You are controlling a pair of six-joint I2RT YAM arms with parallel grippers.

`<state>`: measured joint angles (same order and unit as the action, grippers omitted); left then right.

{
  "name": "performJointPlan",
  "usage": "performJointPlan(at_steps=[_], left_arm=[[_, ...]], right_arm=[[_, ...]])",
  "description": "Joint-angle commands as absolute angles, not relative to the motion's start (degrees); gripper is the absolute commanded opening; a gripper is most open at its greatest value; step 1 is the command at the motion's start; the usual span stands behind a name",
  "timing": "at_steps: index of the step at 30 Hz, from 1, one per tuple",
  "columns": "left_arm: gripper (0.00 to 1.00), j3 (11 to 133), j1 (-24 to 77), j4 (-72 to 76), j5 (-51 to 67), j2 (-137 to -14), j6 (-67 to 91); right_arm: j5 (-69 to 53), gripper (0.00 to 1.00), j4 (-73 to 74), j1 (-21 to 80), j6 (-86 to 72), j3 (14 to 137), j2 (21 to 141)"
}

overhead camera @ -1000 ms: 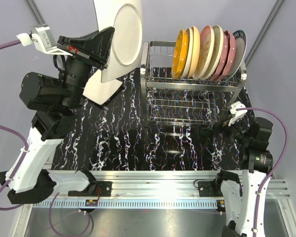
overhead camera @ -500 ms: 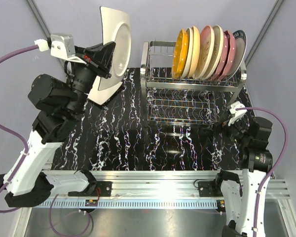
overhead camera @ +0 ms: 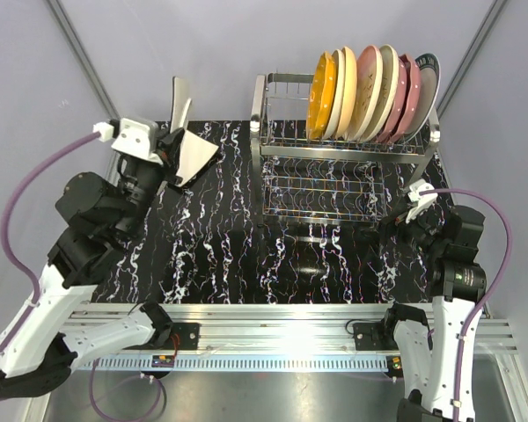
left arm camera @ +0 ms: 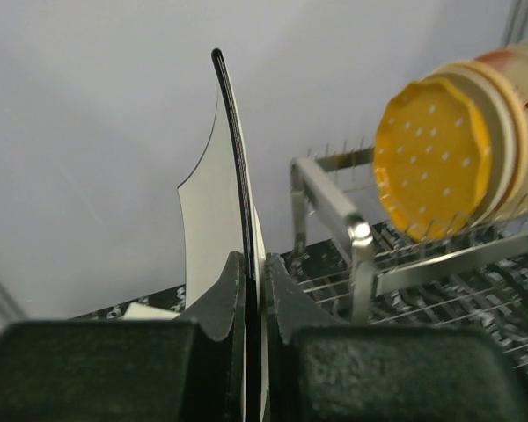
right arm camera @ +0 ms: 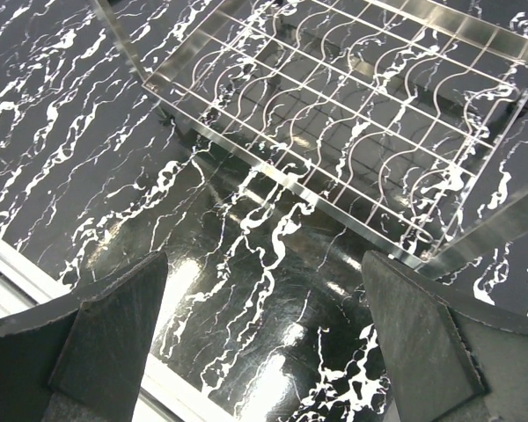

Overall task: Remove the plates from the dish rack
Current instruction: Place the plate on the table

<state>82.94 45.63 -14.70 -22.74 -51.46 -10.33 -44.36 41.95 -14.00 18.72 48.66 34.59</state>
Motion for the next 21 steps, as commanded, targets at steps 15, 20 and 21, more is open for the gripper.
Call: performJointPlan(at_steps=[15, 20, 21], left_arm=[[0.00, 63.38, 39.84, 7.03, -27.26, -54.93, -40.26], [0.00, 60.12, 32.45, 11.50, -21.72, -58.87, -39.55], [0.00, 59.25, 31.65, 12.47, -21.27, -59.50, -39.46]], right_arm=[[-47.37, 1.00, 42.19, -14.24, 20.04, 49.57, 35.16], [-47.55, 1.00, 42.54, -14.24, 20.13, 49.66, 34.45], [-47.55, 1.00, 42.54, -14.24, 20.13, 49.66, 34.54]])
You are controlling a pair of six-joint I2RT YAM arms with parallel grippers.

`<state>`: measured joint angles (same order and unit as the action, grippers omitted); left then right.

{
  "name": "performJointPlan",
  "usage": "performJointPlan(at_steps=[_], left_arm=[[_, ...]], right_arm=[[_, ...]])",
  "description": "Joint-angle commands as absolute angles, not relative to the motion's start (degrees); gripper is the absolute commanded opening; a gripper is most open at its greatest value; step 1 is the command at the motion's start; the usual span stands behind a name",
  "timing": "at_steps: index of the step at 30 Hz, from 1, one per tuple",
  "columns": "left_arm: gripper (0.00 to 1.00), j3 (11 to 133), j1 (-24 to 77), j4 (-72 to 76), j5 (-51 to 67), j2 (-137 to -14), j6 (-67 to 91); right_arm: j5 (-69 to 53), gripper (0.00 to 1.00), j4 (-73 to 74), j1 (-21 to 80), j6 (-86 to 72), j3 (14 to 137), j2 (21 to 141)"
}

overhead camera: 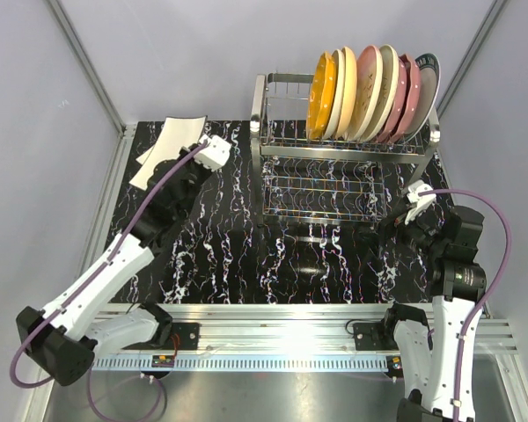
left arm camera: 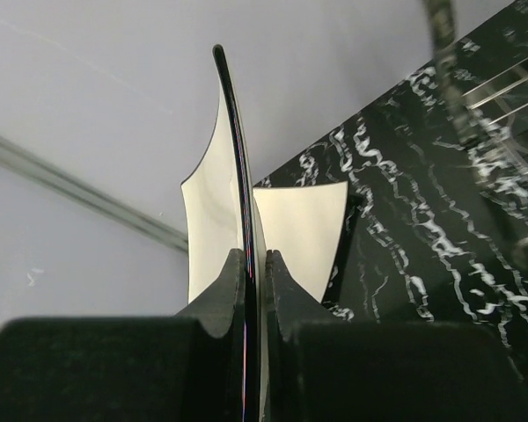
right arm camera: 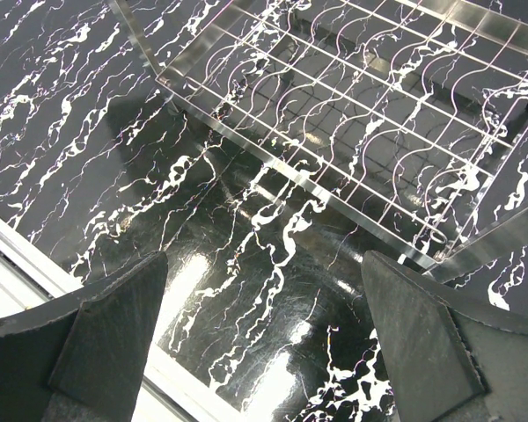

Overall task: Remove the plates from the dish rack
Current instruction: Place the plate on the table

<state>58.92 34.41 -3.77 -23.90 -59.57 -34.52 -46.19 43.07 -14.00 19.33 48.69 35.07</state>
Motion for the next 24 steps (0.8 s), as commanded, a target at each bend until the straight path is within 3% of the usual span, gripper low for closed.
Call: performJointPlan(at_steps=[1, 14, 24], left_arm=[[0.00, 58.89, 30.94, 13.35, -21.01, -60.11, -39.29], [0.00, 59.50, 20.13, 29.07, -17.05, -80.23, -40.60], [0.00, 65.03, 16.00, 33.05, -13.10, -96.05, -47.27]], right_arm=[[-47.64, 1.00, 42.71, -14.24, 20.21, 49.75, 34.45], [-48.43, 1.00, 44.03, -14.24, 21.36, 50.36, 35.24], [-48.34, 1.00, 45.09, -14.24, 22.06, 50.89, 36.30]])
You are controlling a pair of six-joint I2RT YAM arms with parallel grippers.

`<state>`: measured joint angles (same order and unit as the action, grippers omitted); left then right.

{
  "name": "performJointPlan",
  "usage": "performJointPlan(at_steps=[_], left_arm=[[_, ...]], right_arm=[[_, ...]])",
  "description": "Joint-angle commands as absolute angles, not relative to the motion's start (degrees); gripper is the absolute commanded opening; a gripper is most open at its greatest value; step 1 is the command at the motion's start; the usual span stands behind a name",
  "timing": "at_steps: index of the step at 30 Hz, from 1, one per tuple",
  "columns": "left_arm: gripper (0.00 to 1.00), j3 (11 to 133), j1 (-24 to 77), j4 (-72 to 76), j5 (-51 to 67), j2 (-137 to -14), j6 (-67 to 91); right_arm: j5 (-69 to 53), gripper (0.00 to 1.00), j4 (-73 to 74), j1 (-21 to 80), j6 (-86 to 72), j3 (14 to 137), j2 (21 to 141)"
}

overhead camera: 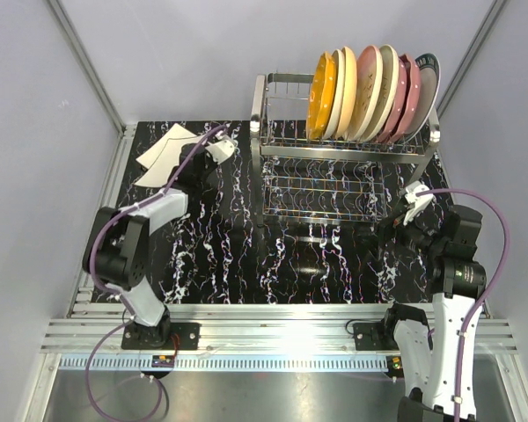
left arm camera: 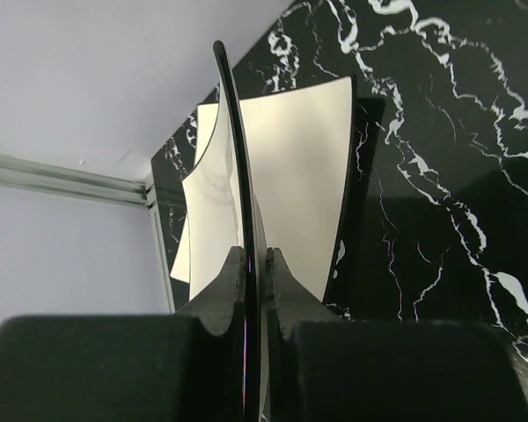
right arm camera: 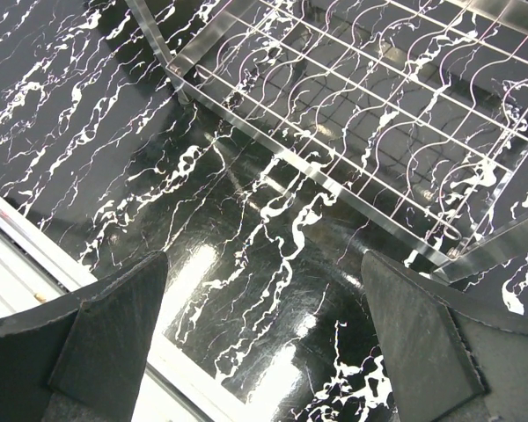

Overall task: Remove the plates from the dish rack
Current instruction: Place the plate on the table

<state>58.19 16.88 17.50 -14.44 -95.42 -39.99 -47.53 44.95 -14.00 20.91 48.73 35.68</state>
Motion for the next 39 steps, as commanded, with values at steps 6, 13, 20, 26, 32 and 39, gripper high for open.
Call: performJointPlan(at_steps=[6, 13, 20, 26, 32, 39], left_arm=[[0.00, 67.23, 15.64, 35.86, -11.95, -102.47, -51.15], [0.00, 70.48, 14.94, 37.09, -9.85, -108.19, -54.49], [0.00, 73.03, 14.06, 38.49, -7.21, -112.85, -58.44], [0.00, 74.27, 12.57, 38.67, -4.49, -114.87, -59.59], [0.01, 73.57, 12.13, 39.29, -3.69, -116.98, -59.42], [0.40, 71.81, 12.13, 39.99, -4.66, -118.30, -58.27]], right_arm=[[-48.16, 1.00, 45.26, -14.24, 22.24, 51.06, 37.00], [-47.99, 1.00, 45.44, -14.24, 22.50, 51.15, 37.88], [-47.72, 1.00, 45.53, -14.24, 22.76, 51.33, 38.76], [-47.64, 1.00, 45.62, -14.24, 22.85, 51.50, 39.64], [-47.37, 1.00, 45.79, -14.50, 22.85, 51.59, 40.17], [-47.37, 1.00, 45.70, -14.50, 22.94, 51.59, 40.25]])
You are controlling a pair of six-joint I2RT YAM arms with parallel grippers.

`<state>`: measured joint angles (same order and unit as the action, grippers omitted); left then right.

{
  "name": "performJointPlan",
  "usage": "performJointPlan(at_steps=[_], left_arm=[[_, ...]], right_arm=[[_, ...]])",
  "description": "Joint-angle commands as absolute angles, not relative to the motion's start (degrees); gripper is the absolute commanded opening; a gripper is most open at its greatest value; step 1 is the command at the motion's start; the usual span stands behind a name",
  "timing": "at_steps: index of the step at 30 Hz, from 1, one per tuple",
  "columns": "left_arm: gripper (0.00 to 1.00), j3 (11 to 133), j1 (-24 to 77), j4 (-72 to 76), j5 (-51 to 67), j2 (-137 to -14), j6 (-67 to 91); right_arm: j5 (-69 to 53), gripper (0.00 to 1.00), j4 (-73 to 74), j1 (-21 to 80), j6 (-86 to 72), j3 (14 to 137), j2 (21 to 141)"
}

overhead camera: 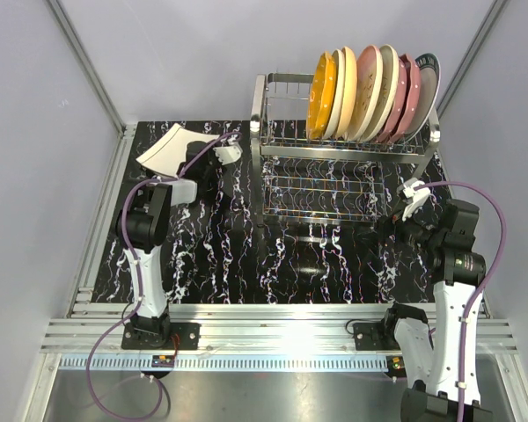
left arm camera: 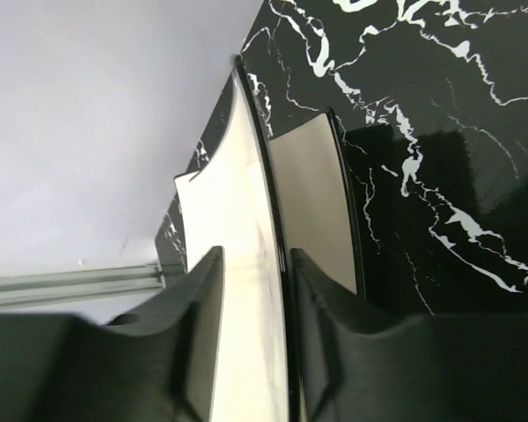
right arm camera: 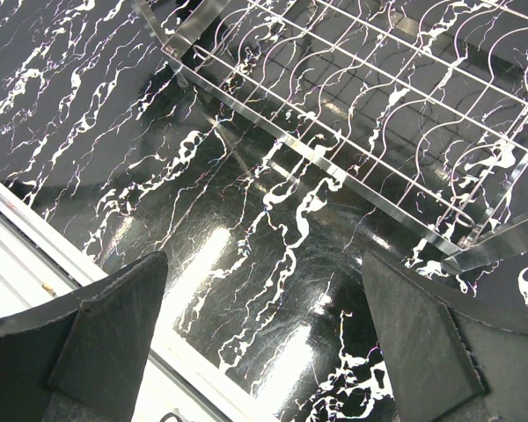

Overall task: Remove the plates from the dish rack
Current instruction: Place the plate on the table

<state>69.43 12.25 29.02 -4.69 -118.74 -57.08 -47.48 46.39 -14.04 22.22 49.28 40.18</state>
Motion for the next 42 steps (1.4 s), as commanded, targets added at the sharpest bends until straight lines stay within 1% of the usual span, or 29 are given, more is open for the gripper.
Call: performJointPlan(at_steps=[1, 2, 4, 9, 11, 13, 14, 16, 31, 42], left_arm=[[0.41, 71.72, 12.13, 39.82, -4.83, -118.39, -58.10], [0.45, 71.54, 12.22, 39.73, -4.92, -118.39, -58.01], [0.47, 71.28, 12.13, 39.81, -5.36, -118.39, -57.66], [0.62, 70.66, 12.13, 39.29, -6.59, -118.21, -57.39], [0.63, 70.84, 12.13, 38.33, -7.03, -118.30, -57.30], [0.70, 70.93, 12.13, 37.44, -7.91, -118.30, -57.39], [0.76, 70.93, 12.13, 36.83, -8.00, -118.39, -57.39], [0.80, 70.84, 12.13, 35.77, -8.26, -118.48, -57.22], [0.82, 75.94, 10.90, 27.34, -10.81, -121.73, -50.99], [0.84, 77.17, 8.44, 24.00, -9.32, -119.80, -44.04]], right_arm=[[-47.29, 1.00, 45.70, -14.50, 23.03, 51.68, 40.17], [-47.29, 1.00, 45.79, -14.50, 23.03, 51.59, 40.25], [-47.37, 1.00, 45.79, -14.50, 23.03, 51.68, 40.17], [-47.29, 1.00, 45.79, -14.59, 23.03, 51.68, 39.90], [-47.37, 1.00, 45.79, -14.50, 23.03, 51.59, 39.82], [-47.37, 1.00, 45.88, -14.50, 23.12, 51.68, 39.73], [-47.37, 1.00, 45.97, -14.50, 23.12, 51.77, 39.64], [-47.37, 1.00, 45.97, -14.59, 23.12, 51.68, 39.64], [-47.20, 1.00, 46.05, -14.50, 23.20, 51.77, 39.55], [-47.11, 1.00, 45.79, -14.50, 23.20, 51.68, 39.29]])
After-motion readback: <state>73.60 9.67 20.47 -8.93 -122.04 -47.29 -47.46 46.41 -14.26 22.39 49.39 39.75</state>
